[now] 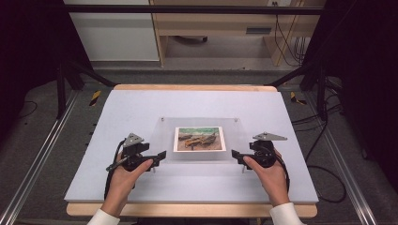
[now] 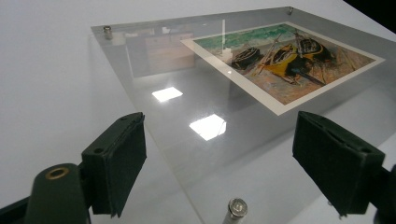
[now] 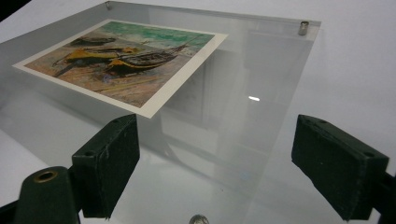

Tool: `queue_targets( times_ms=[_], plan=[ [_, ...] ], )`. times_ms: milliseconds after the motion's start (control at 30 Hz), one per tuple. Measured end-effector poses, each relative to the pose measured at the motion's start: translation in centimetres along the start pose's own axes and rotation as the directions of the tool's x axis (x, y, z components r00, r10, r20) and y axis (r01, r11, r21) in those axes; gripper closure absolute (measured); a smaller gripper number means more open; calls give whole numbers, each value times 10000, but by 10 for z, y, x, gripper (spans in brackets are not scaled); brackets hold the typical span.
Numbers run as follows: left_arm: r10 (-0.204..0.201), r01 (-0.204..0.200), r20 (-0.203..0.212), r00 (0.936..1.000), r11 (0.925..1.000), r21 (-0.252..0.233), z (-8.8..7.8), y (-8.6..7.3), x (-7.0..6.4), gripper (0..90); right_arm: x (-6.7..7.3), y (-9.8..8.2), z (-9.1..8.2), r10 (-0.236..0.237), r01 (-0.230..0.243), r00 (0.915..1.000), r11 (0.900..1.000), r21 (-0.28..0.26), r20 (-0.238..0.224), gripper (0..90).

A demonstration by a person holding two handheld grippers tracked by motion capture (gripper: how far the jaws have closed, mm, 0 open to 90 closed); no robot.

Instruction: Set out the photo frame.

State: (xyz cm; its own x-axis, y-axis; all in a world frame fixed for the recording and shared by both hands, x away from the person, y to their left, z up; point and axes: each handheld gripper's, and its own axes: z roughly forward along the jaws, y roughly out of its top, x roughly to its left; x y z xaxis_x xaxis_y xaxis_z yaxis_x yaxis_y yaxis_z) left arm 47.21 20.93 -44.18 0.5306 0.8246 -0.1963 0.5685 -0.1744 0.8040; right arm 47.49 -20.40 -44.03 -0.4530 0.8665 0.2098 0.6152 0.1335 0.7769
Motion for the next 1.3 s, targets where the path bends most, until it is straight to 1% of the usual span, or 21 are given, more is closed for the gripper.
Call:
queue_targets(
  times_ms=[33, 133, 200, 300, 400, 433, 500, 533, 600, 633, 733, 800, 867, 1000, 1067, 1100, 1167, 1233, 1300],
  plan=[
    [-12, 12, 15, 10000, 10000, 26, 1, 0, 0, 167, 0, -1, 1, 69, -69, 10000, 10000, 47, -12, 155],
    [-82, 81, 76, 9999, 9999, 73, 4, -2, 1, 166, -1, -2, 3, 79, -78, 9999, 9999, 121, -65, 155],
    [-320, 318, 245, 9992, 9995, 65, 5, -3, 2, 164, -1, -2, 4, 151, -149, 9998, 9998, 144, -135, 156],
    [-531, 526, 405, 9978, 9985, 124, 7, -3, 4, 163, -2, -2, 6, 310, -306, 9991, 9994, 142, -278, 156],
    [-649, 644, 441, 9969, 9978, 124, 8, -3, 5, 162, -1, -3, 8, 524, -516, 9976, 9985, 191, -445, 151],
    [-674, 669, 446, 9967, 9977, 130, 8, -3, 5, 161, -2, -3, 9, 500, -493, 9978, 9986, 166, -444, 149],
    [-751, 745, 459, 9961, 9971, 143, 8, -4, 5, 161, -2, -3, 9, 686, -677, 9964, 9975, 201, -490, 148],
    [-843, 837, 503, 9952, 9964, 144, 9, -4, 6, 160, -3, -4, 10, 617, -611, 9968, 9980, 130, -518, 148],
    [-1052, 1042, 579, 9928, 9943, 205, 9, -5, 7, 159, -4, -5, 9, 833, -824, 9947, 9965, 172, -596, 149],
    [-1194, 1186, 629, 9909, 9928, 152, 9, -6, 8, 159, -4, -5, 9, 933, -923, 9936, 9956, 179, -642, 149],
    [-1469, 1458, 749, 9863, 9891, 195, 9, -7, 9, 158, -5, -6, 10, 977, -969, 9928, 9952, 157, -686, 149],
    [-1511, 1499, 793, 9853, 9885, 215, 9, -8, 10, 158, -5, -6, 9, 1060, -1049, 9919, 9943, 183, -703, 147],
    [-1589, 1572, 858, 9836, 9872, 253, 9, -8, 10, 154, -7, -7, 9, 1254, -1238, 9884, 9920, 235, -858, 147],
    [-1734, 1714, 962, 9801, 9848, 287, 10, -9, 12, 153, -8, -8, 9, 1327, -1308, 9866, 9911, 259, -951, 145],
    [-1793, 1771, 998, 9787, 9837, 304, 10, -9, 12, 153, -9, -8, 9, 1494, -1470, 9837, 9886, 315, -1005, 143],
    [-1794, 1772, 1019, 9785, 9837, 297, 10, -9, 13, 153, -10, -8, 10, 1492, -1468, 9831, 9887, 297, -1062, 143],
    [-1777, 1755, 1040, 9786, 9840, 293, 10, -9, 13, 152, -11, -9, 10, 1667, -1636, 9792, 9859, 357, -1153, 143],
    [-1819, 1794, 1088, 9773, 9832, 328, 10, -9, 14, 151, -12, -9, 10, 1667, -1635, 9785, 9859, 366, -1216, 143],
    [-1939, 1914, 1129, 9745, 9810, 326, 11, -10, 14, 153, -13, -10, 10, 1718, -1682, 9769, 9850, 383, -1270, 143]
  ],
)
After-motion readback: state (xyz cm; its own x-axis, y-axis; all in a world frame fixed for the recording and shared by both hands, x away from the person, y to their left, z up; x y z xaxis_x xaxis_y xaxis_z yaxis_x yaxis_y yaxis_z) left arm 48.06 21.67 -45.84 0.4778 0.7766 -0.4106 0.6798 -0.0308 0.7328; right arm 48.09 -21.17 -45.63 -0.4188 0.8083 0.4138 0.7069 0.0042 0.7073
